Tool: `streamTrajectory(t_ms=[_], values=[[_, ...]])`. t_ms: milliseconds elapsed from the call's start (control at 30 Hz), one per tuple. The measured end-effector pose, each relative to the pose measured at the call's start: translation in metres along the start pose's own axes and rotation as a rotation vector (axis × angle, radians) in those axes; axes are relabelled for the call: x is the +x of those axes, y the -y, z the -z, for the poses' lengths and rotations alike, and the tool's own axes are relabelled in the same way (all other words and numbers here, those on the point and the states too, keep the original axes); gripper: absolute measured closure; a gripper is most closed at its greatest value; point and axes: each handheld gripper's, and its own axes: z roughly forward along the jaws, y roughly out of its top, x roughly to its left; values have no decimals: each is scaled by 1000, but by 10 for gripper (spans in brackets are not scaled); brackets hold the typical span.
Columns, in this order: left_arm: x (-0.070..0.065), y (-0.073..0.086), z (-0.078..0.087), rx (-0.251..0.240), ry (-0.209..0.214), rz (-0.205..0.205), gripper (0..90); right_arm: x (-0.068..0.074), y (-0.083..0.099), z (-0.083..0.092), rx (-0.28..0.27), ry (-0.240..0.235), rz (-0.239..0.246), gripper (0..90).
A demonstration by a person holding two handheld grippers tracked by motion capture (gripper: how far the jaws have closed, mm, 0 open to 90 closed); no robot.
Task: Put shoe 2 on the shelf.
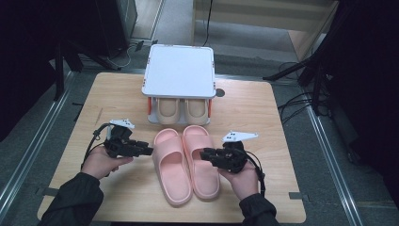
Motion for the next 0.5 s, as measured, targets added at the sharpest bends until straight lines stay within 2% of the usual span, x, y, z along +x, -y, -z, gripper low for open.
streamTrajectory(t_ms=[33,100,267,500], values=[[0,0,0,7,3,3,528,4,2,-2,4,-1,7,677],[0,-1,-2,20,12,17,473,8,5,-6,11,5,17,642],[-1,-2,0,12,16,-2,436,20,8,-19,30,25,19,600],[0,-3,2,2,18,-4,431,22,11,-34,32,53,12,543]])
